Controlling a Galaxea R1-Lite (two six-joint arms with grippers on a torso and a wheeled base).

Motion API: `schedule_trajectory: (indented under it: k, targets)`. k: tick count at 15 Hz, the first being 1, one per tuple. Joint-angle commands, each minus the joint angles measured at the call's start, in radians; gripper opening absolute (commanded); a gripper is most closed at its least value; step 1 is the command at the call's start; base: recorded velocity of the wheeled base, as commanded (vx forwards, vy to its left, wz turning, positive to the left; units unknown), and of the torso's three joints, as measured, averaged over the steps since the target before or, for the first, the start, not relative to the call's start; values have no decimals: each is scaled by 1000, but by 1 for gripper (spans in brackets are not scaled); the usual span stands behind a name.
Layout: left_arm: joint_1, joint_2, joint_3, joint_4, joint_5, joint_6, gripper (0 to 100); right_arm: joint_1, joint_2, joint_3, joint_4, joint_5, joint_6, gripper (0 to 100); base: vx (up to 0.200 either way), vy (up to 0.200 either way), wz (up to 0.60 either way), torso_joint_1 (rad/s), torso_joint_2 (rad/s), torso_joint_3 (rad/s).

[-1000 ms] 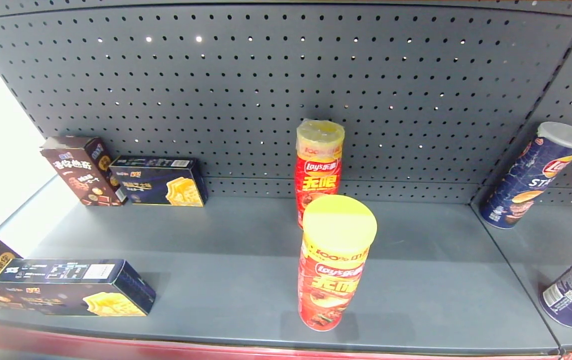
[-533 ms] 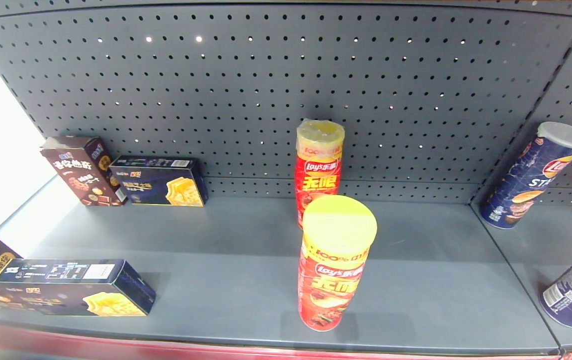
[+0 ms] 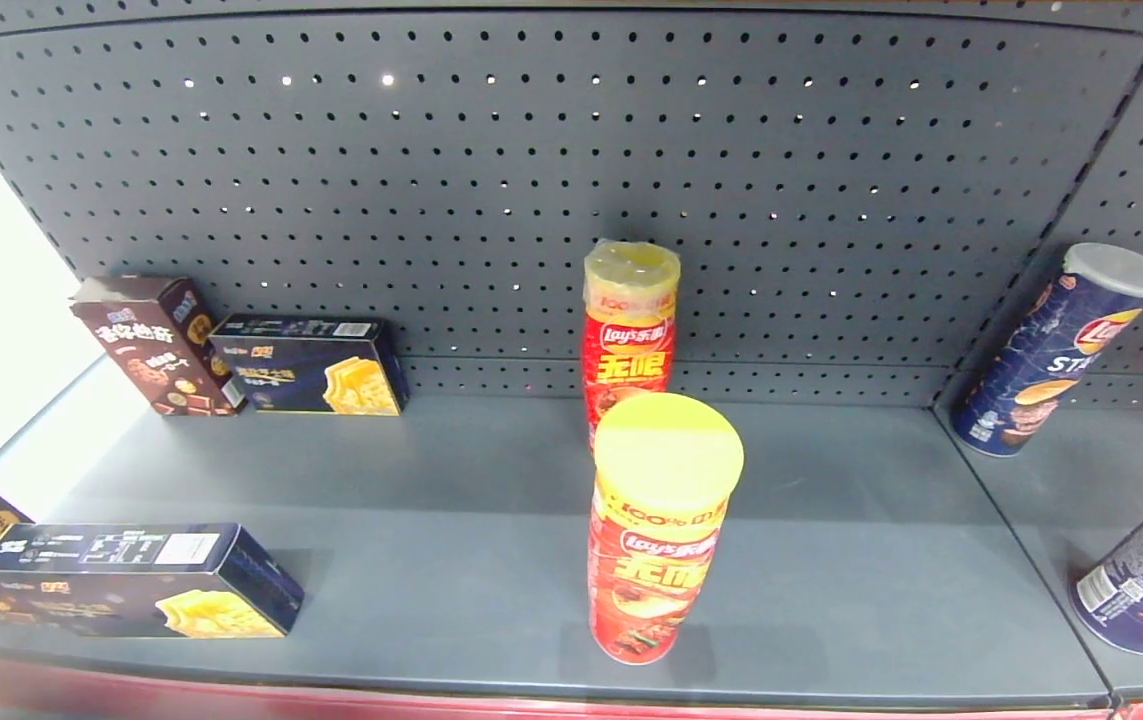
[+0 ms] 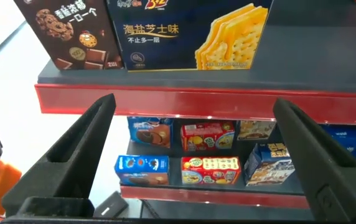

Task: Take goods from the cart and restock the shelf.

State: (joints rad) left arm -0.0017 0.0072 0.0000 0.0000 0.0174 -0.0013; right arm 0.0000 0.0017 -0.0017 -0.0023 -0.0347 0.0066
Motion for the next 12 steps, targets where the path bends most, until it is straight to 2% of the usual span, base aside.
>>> schedule_trajectory:
  k: [1,11,12]
  targets:
    - [0,2,0,0,2,0,100,0,1,0,-1,-1,0,100,0,0,0,0,0,0]
    - [0,2,0,2,7,1,100,0,1,0,-1,-1,0,100,0,0,0,0,0,0]
    - [0,2,0,0,7,0,100,0,1,0,-1,-1,0,100,0,200,0,2,7,7]
